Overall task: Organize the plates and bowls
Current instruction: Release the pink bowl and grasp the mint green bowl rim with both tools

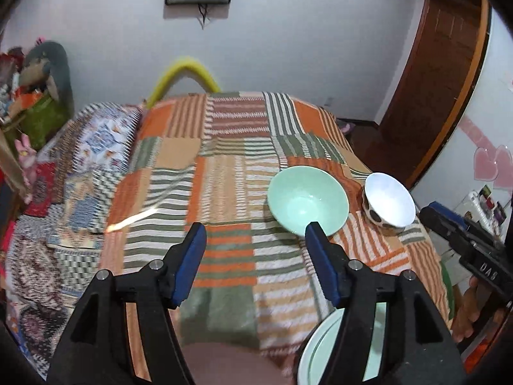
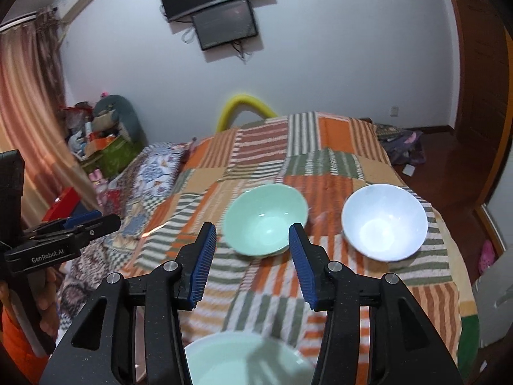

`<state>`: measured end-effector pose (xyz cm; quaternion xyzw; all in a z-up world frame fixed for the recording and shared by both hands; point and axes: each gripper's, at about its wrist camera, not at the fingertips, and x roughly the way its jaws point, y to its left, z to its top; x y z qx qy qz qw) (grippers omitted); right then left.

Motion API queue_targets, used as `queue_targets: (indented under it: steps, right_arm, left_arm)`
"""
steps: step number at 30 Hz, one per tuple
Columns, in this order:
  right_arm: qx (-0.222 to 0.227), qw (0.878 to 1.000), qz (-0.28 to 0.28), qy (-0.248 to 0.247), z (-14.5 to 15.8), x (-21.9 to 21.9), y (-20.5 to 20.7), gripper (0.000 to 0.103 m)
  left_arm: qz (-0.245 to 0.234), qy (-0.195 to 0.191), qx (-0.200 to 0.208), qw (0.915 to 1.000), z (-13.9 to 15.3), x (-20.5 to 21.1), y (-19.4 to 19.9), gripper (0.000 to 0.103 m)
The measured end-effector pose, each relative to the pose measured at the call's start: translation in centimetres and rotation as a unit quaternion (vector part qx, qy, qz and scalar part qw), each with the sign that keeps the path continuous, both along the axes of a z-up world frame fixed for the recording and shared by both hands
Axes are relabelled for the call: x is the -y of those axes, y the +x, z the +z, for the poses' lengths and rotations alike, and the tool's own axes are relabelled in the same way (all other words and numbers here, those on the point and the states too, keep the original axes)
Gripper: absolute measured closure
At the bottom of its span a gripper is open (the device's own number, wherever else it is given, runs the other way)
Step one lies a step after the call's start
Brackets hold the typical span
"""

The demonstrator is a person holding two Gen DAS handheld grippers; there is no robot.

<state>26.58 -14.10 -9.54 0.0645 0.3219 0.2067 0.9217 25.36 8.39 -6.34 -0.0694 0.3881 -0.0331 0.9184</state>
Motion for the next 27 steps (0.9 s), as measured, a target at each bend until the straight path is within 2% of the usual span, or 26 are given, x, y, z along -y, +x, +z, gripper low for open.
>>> queue_targets:
  steps: [6, 14, 20, 22, 24, 27]
  right_arm:
    - [-0.04, 0.999, -0.01, -0.016, -3.0, -0.3, 4.1, 0.059]
    - [-0.096, 0.995, -0.015, -0.011, -6.6, 0.0, 8.3, 0.059]
    - [-0.128, 0.992, -0.009, 0.003, -8.2, -0.1, 10.0, 0.059]
    - [-0.13, 0.991, -0.011, -0.004, -8.7, -0.3, 10.3, 0.06]
    - [-0.137, 0.99, -0.008, -0.01, -9.3, -0.6, 10.8, 0.07]
    - [-0.154, 0.988, -0.002, -0.003, -9.9, -0.7, 11.3, 0.077]
  left_arm:
    - [-0.014, -0.032, -0.03, 0.9989, -3.0, 0.7, 5.8, 0.039]
    - [-0.021, -0.016, -0.064, 0.9976, -8.0, 1.5, 11.9, 0.039]
    - [-0.018, -0.011, -0.082, 0.9964, -11.1, 1.2, 14.6, 0.04]
    - [-0.02, -0.017, -0.087, 0.9958, -11.9, 1.1, 15.3, 0.046]
    - [-0.025, -0.027, -0.094, 0.9949, -12.6, 1.1, 15.9, 0.055]
    - [-0.034, -0.032, -0.106, 0.9933, -13.5, 1.4, 16.5, 0.067]
